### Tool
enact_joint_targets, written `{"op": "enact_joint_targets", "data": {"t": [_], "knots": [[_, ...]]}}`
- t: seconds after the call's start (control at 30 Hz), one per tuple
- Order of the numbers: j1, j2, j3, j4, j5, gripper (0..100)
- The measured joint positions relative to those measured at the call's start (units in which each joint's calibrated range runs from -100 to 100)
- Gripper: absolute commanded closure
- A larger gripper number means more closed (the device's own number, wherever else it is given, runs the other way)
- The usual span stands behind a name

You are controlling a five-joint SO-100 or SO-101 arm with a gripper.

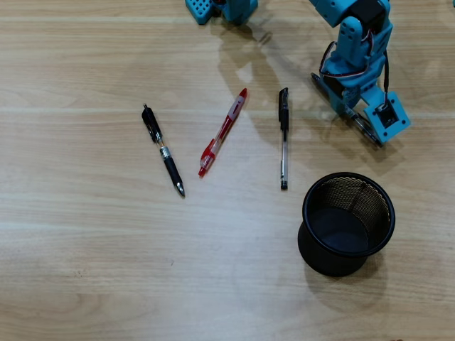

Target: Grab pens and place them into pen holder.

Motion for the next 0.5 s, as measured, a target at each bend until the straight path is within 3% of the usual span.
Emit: {"op": "enact_joint_targets", "data": {"t": [0.5], "knots": [[2.8,-4.0,-10.6,4.6,0.3,98]]}}
